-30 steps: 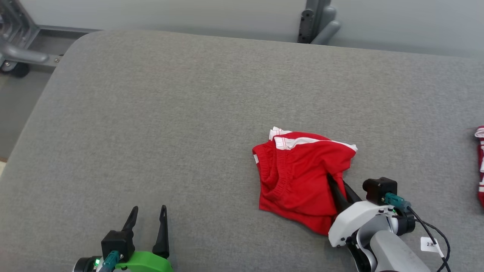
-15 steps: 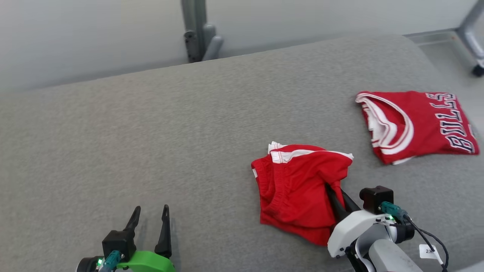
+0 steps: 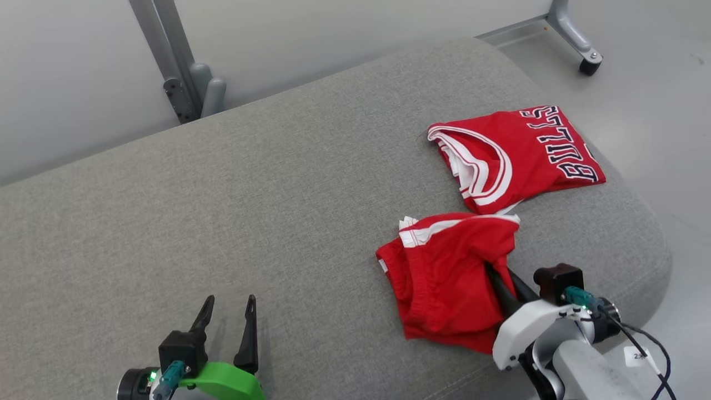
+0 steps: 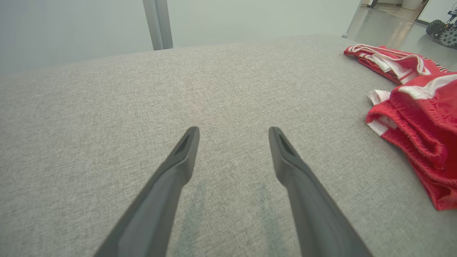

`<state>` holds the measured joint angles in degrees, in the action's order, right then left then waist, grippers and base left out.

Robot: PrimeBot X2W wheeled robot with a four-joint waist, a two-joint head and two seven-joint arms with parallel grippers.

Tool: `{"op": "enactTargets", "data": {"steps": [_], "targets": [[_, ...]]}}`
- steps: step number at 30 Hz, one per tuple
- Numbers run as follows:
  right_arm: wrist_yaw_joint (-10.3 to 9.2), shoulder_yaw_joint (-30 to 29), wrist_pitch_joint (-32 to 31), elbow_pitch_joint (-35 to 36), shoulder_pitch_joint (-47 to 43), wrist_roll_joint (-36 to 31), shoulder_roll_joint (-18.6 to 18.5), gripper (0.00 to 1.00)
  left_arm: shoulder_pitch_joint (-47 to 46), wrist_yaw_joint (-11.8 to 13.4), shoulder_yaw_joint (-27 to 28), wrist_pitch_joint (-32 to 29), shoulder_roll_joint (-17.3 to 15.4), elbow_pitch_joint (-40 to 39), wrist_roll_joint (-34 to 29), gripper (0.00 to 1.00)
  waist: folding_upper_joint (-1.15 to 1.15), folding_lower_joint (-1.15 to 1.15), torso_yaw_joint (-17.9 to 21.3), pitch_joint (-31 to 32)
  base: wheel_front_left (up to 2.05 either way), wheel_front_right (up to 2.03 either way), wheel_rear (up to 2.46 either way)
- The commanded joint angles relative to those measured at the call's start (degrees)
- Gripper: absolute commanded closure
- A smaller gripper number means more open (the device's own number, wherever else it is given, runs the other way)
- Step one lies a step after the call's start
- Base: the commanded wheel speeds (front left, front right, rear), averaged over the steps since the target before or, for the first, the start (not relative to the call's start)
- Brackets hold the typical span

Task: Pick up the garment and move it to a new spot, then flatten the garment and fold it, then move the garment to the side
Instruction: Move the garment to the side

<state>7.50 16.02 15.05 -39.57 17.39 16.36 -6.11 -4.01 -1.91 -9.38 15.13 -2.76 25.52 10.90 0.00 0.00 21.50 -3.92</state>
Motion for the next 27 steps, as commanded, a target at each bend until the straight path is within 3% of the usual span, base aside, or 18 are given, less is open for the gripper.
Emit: {"op": "enactTargets", "data": {"steps": [1,7,14,17,27], "targets": [[-0.03,0.4,0.1,0.2,1.6,-0.5,-0.7,1.00,-1.0,-0.2,0.2,-0.1,-0.3,0.0,-0.6,0.00,0.00,0.00,-3.2,-1.8,0.00,0.00,0.00],[-0.04,2.9,0.1,0.9,8.4,-0.7,-4.6,1.00,-0.9,-0.4,1.1,-0.1,-0.3,0.1,-1.0,0.00,0.00,0.00,-8.5,-3.1,0.00,0.00,0.00],[-0.06,4.5,0.1,-3.0,16.0,1.4,-9.9,1.00,-1.8,-0.2,2.1,-0.1,-0.3,-0.4,-1.5,0.00,0.00,0.00,-12.5,-4.4,0.00,0.00,0.00],[-0.06,3.3,0.2,-8.8,20.4,0.7,-14.2,1.00,-2.6,-0.7,2.5,-0.1,-0.3,-0.8,-2.5,0.00,0.00,0.00,-14.8,-5.2,0.00,0.00,0.00],[-0.06,-5.6,0.1,-21.9,25.5,-6.7,-21.7,1.00,-3.6,-1.2,2.9,-0.1,-0.3,-2.0,-3.5,0.00,0.00,0.00,-17.4,-6.5,0.00,0.00,0.00]]}}
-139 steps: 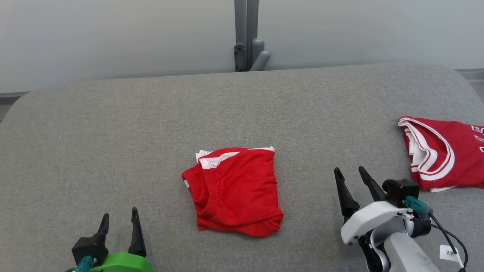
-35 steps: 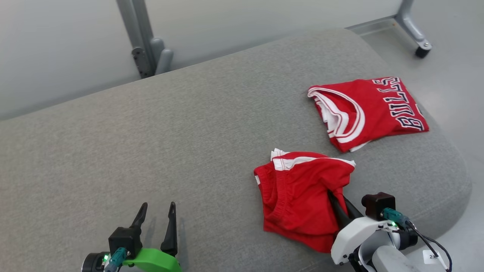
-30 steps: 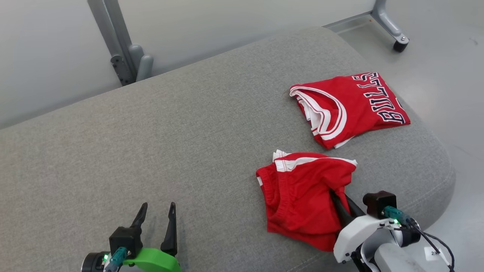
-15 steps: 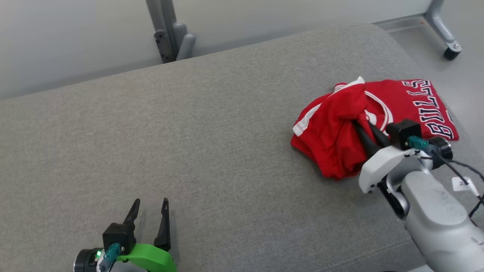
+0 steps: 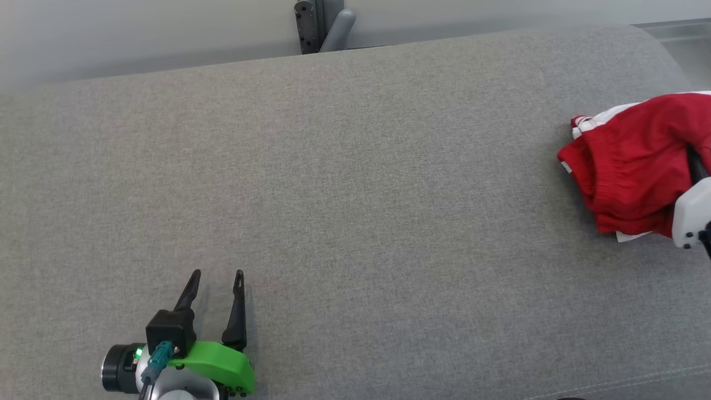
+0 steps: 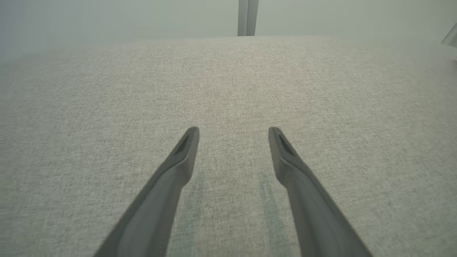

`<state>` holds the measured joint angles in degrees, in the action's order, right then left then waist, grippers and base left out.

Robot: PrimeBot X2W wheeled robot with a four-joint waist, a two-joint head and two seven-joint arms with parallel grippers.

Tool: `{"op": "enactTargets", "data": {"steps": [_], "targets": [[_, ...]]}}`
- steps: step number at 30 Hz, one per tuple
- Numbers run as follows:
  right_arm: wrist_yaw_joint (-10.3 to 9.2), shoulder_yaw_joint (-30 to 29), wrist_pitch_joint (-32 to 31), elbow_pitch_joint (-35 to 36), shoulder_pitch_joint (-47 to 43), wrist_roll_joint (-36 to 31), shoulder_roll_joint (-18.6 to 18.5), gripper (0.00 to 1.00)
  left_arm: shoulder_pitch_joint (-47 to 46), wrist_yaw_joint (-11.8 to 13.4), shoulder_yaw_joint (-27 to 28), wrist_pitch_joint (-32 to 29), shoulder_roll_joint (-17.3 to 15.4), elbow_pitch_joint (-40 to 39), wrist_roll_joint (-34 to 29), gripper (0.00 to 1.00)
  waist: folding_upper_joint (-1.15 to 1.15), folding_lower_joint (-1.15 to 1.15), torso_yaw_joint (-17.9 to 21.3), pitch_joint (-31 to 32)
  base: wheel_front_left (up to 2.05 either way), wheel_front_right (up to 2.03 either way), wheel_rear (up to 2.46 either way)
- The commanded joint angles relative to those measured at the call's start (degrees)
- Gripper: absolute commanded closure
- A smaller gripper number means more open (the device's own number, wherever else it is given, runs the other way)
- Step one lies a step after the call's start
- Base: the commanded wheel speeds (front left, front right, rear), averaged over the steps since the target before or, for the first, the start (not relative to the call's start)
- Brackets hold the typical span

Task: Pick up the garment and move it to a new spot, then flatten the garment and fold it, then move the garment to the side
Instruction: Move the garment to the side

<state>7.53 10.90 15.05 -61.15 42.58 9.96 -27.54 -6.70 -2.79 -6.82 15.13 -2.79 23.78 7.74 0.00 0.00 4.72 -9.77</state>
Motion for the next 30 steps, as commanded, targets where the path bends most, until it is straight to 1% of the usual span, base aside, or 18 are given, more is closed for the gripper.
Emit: {"op": "enactTargets", "data": {"steps": [1,2,3,4,7,8,11,14,16,18,21,26,30], "targets": [[-0.09,-1.6,0.1,-1.0,0.8,-1.7,-1.0,1.00,-1.0,-0.3,0.5,-0.1,-0.3,-0.3,-0.3,0.00,0.00,0.00,-0.7,-0.8,0.00,0.00,0.00],[-0.10,-3.0,0.1,-1.6,1.2,-2.7,-1.7,0.90,-1.1,-0.3,0.6,-0.1,-0.3,-0.3,-0.4,0.00,0.00,0.00,-0.8,-0.9,0.00,0.00,0.00],[-0.10,-4.7,0.1,-2.1,1.3,-3.5,-2.0,0.47,-1.2,-0.4,0.7,-0.1,-0.3,-0.3,-0.5,0.00,0.00,0.00,-0.8,-1.0,0.00,0.00,0.00],[-0.10,-6.0,0.1,-2.6,1.1,-5.0,-2.0,0.00,-1.2,-0.4,0.7,-0.1,-0.3,-0.2,-0.6,0.00,0.00,0.00,-0.9,-1.1,0.00,0.00,0.00],[-0.09,-11.5,0.1,-2.2,0.0,-9.1,-2.7,0.00,-1.2,-0.3,0.9,-0.1,-0.3,0.0,-0.7,0.00,0.00,0.00,-0.9,-1.0,0.00,0.00,0.00],[-0.09,-13.2,0.1,-1.8,-0.6,-10.5,-2.4,0.00,-1.2,-0.3,0.9,-0.1,-0.3,0.0,-0.6,0.00,0.00,0.00,-0.9,-0.8,0.00,0.00,0.00],[-0.09,-17.1,0.2,1.8,-2.1,-14.7,-0.1,0.00,-0.8,0.2,1.1,-0.1,-0.3,0.1,-0.3,0.00,0.00,0.00,-0.7,-0.2,0.00,0.00,0.00],[-0.09,-18.5,0.1,7.4,-4.3,-16.5,4.2,0.00,0.0,0.6,1.6,-0.1,-0.2,0.3,0.2,0.00,0.00,0.00,-0.2,0.6,0.00,0.00,0.00],[-0.09,-17.6,0.1,11.7,-5.8,-15.9,7.1,0.00,0.5,0.8,1.8,-0.1,-0.3,0.5,0.5,0.00,0.00,0.00,0.0,1.2,0.00,0.00,0.00],[-0.09,-14.8,0.1,15.3,-7.8,-14.8,10.0,0.00,0.8,0.9,1.9,-0.1,-0.3,0.6,0.9,0.00,0.00,0.00,0.2,1.8,0.00,0.00,0.00],[-0.09,-9.8,0.1,20.4,-10.9,-11.6,13.0,0.00,1.3,1.4,1.9,-0.1,-0.3,0.9,1.4,0.00,0.00,0.00,0.2,2.8,0.00,0.00,0.00],[-0.09,-2.7,0.1,26.8,-16.6,-6.4,16.0,0.00,2.1,1.6,2.4,-0.1,-0.3,1.0,2.0,0.00,0.00,0.00,-0.4,4.4,0.00,0.00,0.00],[-0.09,-1.0,0.1,29.4,-21.0,-4.6,18.3,0.00,3.1,1.9,3.1,-0.1,-0.2,1.0,2.3,0.00,0.00,0.00,-1.0,5.6,0.00,0.00,0.00]]}}
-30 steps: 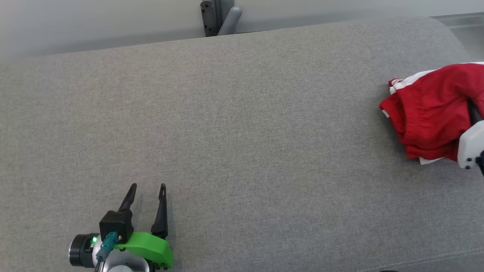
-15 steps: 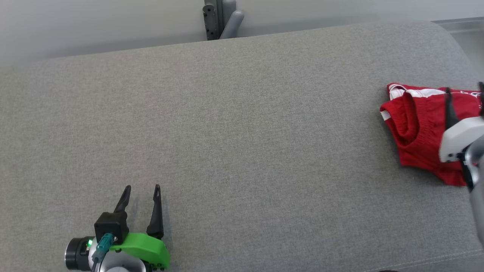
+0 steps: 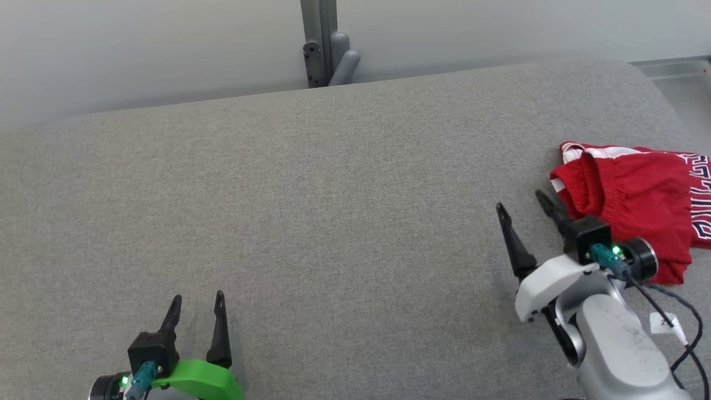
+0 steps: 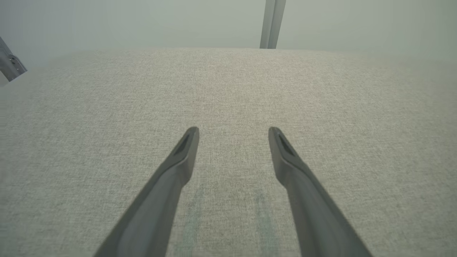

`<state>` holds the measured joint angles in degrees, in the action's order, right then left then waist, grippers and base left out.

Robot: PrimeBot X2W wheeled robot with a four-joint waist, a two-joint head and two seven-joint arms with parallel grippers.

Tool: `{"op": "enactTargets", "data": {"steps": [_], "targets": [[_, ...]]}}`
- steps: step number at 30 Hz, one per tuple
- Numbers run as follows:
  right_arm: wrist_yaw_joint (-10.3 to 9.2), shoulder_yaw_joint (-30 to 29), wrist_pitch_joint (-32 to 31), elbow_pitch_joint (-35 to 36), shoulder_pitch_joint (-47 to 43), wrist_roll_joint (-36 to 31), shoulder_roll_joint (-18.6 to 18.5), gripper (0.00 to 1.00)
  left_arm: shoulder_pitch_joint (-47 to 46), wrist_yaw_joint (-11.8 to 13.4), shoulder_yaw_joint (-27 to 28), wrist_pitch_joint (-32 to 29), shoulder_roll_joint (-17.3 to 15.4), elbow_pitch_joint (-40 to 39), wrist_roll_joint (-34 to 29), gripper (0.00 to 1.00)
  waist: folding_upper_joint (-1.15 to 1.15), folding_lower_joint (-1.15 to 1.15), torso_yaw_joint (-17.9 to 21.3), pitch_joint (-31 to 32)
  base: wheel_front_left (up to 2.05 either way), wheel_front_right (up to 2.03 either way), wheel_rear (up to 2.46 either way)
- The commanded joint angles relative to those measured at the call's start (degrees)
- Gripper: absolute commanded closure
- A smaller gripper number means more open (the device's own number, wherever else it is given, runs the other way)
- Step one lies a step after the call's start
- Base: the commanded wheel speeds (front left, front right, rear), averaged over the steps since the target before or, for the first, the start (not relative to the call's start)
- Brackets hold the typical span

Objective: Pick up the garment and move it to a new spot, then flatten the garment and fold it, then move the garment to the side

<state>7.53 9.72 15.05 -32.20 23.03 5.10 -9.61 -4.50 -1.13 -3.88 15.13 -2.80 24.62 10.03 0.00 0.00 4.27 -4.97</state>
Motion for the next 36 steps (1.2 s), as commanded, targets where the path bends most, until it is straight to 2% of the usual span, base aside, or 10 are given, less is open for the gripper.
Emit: {"op": "enactTargets", "data": {"steps": [1,15,25,36], "targets": [[-0.09,0.5,0.1,0.7,-2.5,0.3,1.0,0.00,1.1,0.3,0.4,-0.1,-0.2,0.2,0.1,0.00,0.00,0.00,-0.7,1.2,0.00,0.00,0.00],[-0.10,-2.1,0.1,3.3,-13.0,0.5,6.2,0.00,5.2,1.1,3.3,-0.1,-0.2,0.1,0.4,0.00,0.00,0.00,-1.1,5.1,0.00,0.00,0.00],[-0.10,-2.9,0.1,5.6,-14.2,-0.3,6.5,0.00,5.6,1.3,4.2,-0.1,-0.3,-0.3,0.0,0.00,0.00,0.00,-0.4,6.4,0.00,0.00,0.00],[-0.10,-3.2,0.1,7.0,-16.1,-0.3,6.6,0.00,6.7,0.0,5.0,-0.1,-0.2,-1.3,0.4,0.00,0.00,0.00,0.2,7.4,0.00,0.00,0.00]]}}
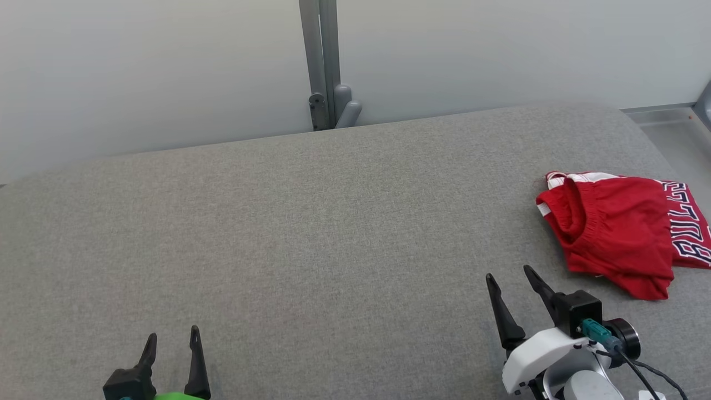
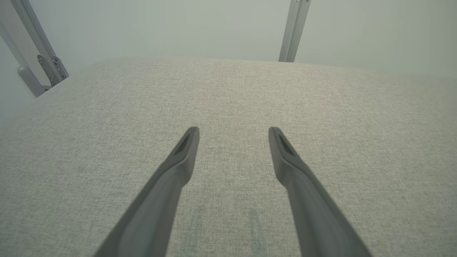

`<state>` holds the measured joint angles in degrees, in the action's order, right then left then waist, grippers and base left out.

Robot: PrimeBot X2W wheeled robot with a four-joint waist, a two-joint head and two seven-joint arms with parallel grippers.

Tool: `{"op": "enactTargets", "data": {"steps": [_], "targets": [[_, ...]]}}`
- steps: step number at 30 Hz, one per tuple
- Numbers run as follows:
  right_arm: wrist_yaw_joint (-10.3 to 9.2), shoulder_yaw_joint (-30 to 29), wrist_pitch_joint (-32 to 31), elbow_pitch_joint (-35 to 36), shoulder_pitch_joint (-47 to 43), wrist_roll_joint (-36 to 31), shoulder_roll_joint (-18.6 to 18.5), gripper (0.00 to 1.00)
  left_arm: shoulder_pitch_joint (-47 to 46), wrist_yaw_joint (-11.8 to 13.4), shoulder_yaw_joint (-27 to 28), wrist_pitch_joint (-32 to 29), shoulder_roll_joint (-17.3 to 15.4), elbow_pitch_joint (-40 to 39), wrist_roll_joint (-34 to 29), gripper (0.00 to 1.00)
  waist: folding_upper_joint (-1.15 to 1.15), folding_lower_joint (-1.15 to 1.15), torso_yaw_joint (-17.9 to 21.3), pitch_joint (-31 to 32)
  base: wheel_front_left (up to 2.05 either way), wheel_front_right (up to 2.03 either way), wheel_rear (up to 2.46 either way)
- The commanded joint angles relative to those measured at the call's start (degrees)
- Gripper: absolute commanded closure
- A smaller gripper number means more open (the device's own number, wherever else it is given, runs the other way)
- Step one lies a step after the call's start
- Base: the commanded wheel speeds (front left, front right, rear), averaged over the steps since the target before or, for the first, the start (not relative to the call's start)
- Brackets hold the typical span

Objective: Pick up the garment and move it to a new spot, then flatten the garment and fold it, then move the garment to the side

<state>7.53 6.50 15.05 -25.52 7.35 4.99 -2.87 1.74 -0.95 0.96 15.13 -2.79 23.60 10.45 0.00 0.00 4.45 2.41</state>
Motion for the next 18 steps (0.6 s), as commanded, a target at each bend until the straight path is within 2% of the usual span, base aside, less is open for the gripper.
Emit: {"op": "enactTargets", "data": {"steps": [1,18], "targets": [[-0.10,0.3,0.1,0.4,-0.4,-0.3,-0.1,0.00,0.5,-0.2,0.1,-0.1,-0.3,-0.3,0.0,0.00,0.00,0.00,0.1,0.0,0.00,0.00,0.00],[-0.10,1.2,0.1,-1.0,-0.7,0.0,-0.1,0.00,0.9,-0.6,-0.1,-0.1,-0.3,-0.2,0.7,0.00,0.00,0.00,-0.4,-0.7,0.00,0.00,0.00]]}}
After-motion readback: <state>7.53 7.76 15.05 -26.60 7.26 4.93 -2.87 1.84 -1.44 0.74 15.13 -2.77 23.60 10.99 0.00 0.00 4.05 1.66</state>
